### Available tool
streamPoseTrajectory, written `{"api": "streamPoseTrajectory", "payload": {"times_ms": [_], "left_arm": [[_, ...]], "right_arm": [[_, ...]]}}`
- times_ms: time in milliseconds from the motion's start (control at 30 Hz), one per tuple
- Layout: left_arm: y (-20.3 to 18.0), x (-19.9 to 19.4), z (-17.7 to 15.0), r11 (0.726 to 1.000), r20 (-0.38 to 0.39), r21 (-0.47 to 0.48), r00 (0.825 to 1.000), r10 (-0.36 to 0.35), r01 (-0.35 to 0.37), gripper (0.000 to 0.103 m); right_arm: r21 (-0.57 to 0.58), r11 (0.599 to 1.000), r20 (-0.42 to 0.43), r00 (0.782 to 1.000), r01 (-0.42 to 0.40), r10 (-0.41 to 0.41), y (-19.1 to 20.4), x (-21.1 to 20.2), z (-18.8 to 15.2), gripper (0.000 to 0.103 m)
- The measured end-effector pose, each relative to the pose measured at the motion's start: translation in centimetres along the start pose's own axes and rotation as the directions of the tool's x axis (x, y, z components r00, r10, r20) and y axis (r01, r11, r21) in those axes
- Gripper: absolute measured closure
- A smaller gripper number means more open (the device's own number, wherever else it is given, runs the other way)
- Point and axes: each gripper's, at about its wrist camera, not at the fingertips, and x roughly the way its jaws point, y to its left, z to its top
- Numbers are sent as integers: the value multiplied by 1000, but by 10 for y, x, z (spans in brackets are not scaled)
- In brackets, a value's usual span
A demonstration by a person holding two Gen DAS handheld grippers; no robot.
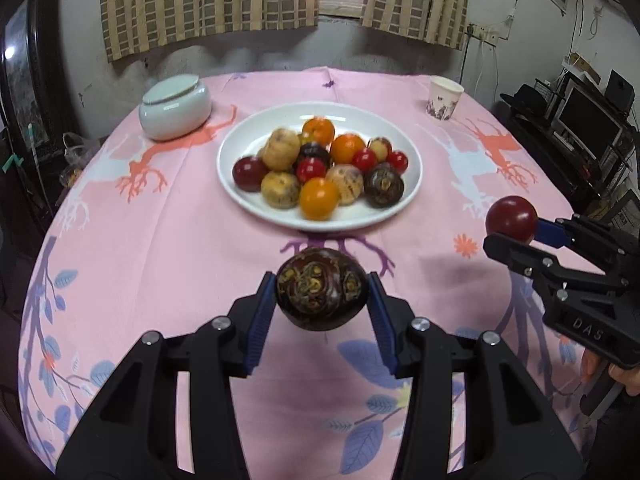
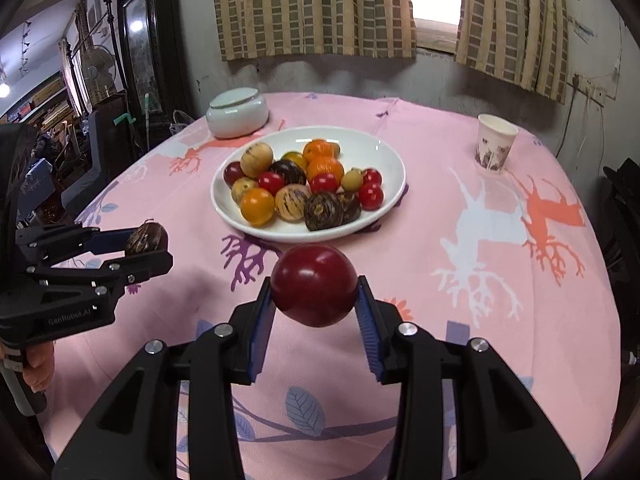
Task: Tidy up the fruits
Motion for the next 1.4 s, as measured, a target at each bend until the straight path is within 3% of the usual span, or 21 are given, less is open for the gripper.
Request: {"api": "streamPoseTrajectory", "payload": {"times_ms": [267,567,700,933,1033,1067,1133,1167,1200,1233,1300,1400], "left_arm": [[-6,4,51,1000,49,12,999,13,-13,57],[5,61,106,998,40,-43,998,40,-38,57],[6,84,115,998,33,-30,998,61,-60,57],[11,115,118,997,0,-42,997,72,-72,57],[13,120,120,995,25,-57,997,79,-77,58],[15,121,120,995,35,-75,997,69,-66,56],[21,123,123,993,49,-100,997,65,-60,39],[23,123,124,991,53,-113,995,83,-77,19],[25,123,124,987,59,-128,993,105,-97,13],[27,121,123,985,70,-136,991,117,-107,13],[26,117,122,985,85,-129,989,124,-112,14],[26,110,120,984,81,-119,987,142,-132,14]], "right_arm": [[-15,1000,57,998,5,-4,-5,9,49,63],[55,998,24,1000,-2,0,-32,76,89,63],[105,994,2,1000,0,0,-43,105,93,63],[88,996,-14,1000,-17,18,-40,135,92,63],[97,995,-12,1000,-14,15,-41,141,94,62],[102,995,-3,1000,-16,16,-42,143,94,62],[112,994,0,1000,12,-12,-46,147,96,61],[123,992,5,1000,27,-28,-49,149,97,60],[136,990,12,1000,22,-24,-51,150,97,60],[146,989,14,1000,7,-9,-53,151,96,59],[162,987,27,1000,-3,-1,-55,148,94,42],[138,990,57,998,16,-24,-52,139,91,41]]}}
